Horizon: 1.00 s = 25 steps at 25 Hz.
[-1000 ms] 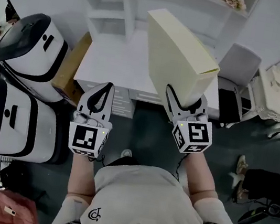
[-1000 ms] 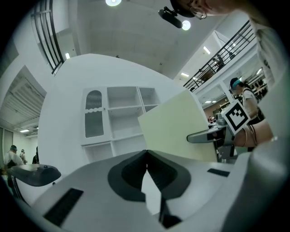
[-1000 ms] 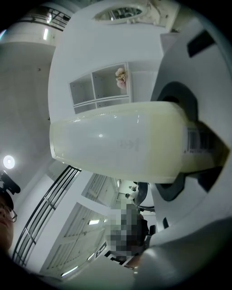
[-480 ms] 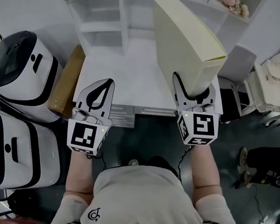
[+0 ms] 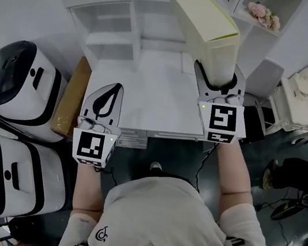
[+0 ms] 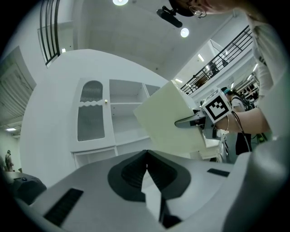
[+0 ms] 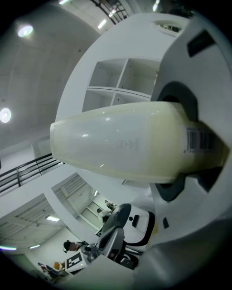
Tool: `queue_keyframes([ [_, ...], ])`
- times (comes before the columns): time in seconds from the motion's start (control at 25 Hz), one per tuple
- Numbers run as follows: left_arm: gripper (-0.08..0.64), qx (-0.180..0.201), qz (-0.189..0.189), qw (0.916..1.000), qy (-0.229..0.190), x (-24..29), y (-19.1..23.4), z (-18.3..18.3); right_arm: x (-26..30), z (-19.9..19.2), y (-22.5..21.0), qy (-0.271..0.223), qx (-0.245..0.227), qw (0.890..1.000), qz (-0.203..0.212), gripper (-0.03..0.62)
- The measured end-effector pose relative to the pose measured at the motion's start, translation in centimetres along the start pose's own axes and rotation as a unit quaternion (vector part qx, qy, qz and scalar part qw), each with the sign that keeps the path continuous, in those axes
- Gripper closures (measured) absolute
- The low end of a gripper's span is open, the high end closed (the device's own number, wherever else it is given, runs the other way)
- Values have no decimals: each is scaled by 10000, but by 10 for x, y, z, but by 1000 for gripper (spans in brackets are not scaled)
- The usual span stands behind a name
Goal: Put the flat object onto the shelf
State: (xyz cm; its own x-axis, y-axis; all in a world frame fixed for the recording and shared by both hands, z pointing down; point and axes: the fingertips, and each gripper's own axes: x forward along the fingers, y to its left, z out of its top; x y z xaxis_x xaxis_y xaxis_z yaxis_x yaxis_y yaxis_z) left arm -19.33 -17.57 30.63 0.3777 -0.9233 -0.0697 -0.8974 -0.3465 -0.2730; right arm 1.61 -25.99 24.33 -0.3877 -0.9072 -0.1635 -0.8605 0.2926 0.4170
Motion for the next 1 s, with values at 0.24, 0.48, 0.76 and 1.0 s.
queue_keyframes([
  [0.24,546,18,44,9999,-127,38,10,9,48,11,-21,338,-1146,9928,99,310],
  [0.48,546,183,-15,9997,-189,66,4,14,76,16,-36,644,-2444,9675,109,310],
  [0.76,546,278,76,9992,-262,83,3,16,112,17,-34,915,-3835,9186,264,308],
  [1.0,546,289,82,9994,-173,88,20,5,153,18,-26,960,-4657,8797,80,310],
])
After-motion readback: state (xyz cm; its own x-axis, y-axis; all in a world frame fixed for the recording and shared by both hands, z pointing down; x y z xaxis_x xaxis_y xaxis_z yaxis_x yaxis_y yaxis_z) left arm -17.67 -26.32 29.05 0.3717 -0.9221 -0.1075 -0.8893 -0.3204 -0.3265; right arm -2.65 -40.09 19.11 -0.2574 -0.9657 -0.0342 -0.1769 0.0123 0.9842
